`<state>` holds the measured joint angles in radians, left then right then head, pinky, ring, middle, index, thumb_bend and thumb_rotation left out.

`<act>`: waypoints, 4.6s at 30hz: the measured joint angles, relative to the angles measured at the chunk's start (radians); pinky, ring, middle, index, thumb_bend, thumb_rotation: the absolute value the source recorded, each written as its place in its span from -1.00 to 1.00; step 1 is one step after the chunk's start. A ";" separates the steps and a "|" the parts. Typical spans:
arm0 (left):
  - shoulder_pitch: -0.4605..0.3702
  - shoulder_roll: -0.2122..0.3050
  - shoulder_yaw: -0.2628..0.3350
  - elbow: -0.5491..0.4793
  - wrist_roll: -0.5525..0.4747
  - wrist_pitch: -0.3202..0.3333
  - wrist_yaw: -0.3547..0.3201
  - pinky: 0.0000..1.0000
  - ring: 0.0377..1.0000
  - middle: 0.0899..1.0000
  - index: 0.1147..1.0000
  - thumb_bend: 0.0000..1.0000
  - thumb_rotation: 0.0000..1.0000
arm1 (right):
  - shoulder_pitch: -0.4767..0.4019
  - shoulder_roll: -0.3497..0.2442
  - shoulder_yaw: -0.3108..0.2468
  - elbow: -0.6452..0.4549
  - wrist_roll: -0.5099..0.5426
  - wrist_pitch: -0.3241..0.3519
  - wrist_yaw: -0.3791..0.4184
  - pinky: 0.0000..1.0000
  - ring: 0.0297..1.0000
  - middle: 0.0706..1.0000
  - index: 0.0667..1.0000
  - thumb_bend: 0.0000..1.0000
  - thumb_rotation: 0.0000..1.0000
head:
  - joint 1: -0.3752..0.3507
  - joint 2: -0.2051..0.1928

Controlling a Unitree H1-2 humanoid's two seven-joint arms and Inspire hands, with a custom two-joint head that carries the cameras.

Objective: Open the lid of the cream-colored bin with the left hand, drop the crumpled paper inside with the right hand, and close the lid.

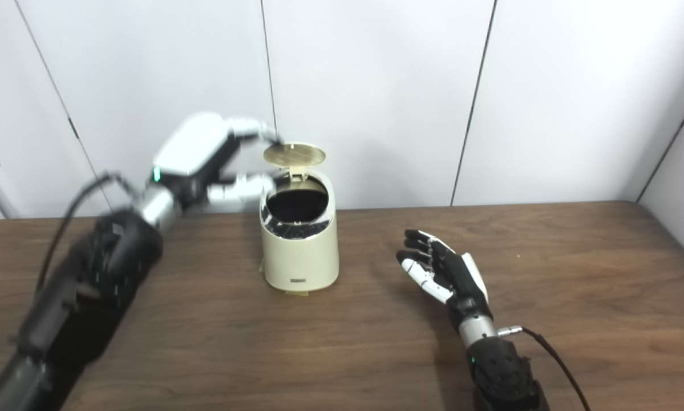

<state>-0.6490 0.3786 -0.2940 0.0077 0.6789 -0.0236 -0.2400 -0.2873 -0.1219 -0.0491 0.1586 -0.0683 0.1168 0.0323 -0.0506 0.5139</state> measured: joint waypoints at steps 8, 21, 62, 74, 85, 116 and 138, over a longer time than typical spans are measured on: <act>0.026 0.025 0.013 -0.019 0.018 -0.055 0.003 0.69 0.65 0.46 0.42 0.32 0.84 | 0.000 0.002 0.003 -0.004 0.004 0.010 0.000 0.38 0.56 0.60 0.55 -0.52 -0.24 | 0.005 -0.003; 0.051 0.027 0.020 -0.019 0.038 -0.086 -0.007 0.71 0.68 0.49 0.47 0.36 0.87 | 0.000 0.003 0.004 -0.013 0.004 0.031 -0.001 0.40 0.58 0.62 0.56 -0.52 -0.20 | 0.003 -0.002; -0.070 -0.023 -0.085 0.169 0.039 -0.407 0.004 0.88 0.48 0.28 0.25 0.51 0.66 | 0.001 0.003 0.040 -0.039 -0.039 0.058 -0.018 0.41 0.57 0.63 0.59 -0.42 0.13 | -0.005 0.014; -0.068 -0.025 -0.063 0.175 0.039 -0.418 0.009 0.98 0.49 0.33 0.33 0.41 0.63 | 0.001 0.003 0.039 -0.039 -0.030 0.061 -0.020 0.41 0.55 0.63 0.59 -0.41 0.11 | -0.006 0.011; -0.059 -0.040 -0.019 0.156 0.035 -0.353 0.005 0.86 0.44 0.43 0.46 0.41 0.72 | 0.001 0.002 0.040 -0.039 -0.032 0.063 -0.019 0.43 0.57 0.64 0.60 -0.44 0.09 | -0.006 0.009; -0.016 -0.047 -0.010 0.061 0.072 -0.224 -0.049 0.59 0.46 0.47 0.52 0.47 0.72 | 0.002 -0.001 0.049 -0.054 -0.045 0.083 -0.017 0.40 0.56 0.63 0.60 -0.43 0.04 | -0.003 0.022; 0.009 -0.036 -0.007 0.052 0.063 -0.099 -0.101 0.68 0.66 0.73 0.76 0.40 0.55 | 0.005 -0.015 0.055 -0.060 -0.054 0.084 -0.010 0.41 0.56 0.62 0.59 -0.43 0.10 | -0.003 0.026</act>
<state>-0.6404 0.3428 -0.3009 0.0595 0.7421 -0.1223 -0.3411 -0.2827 -0.1366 0.0059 0.0984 -0.1219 0.2011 0.0223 -0.0537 0.5400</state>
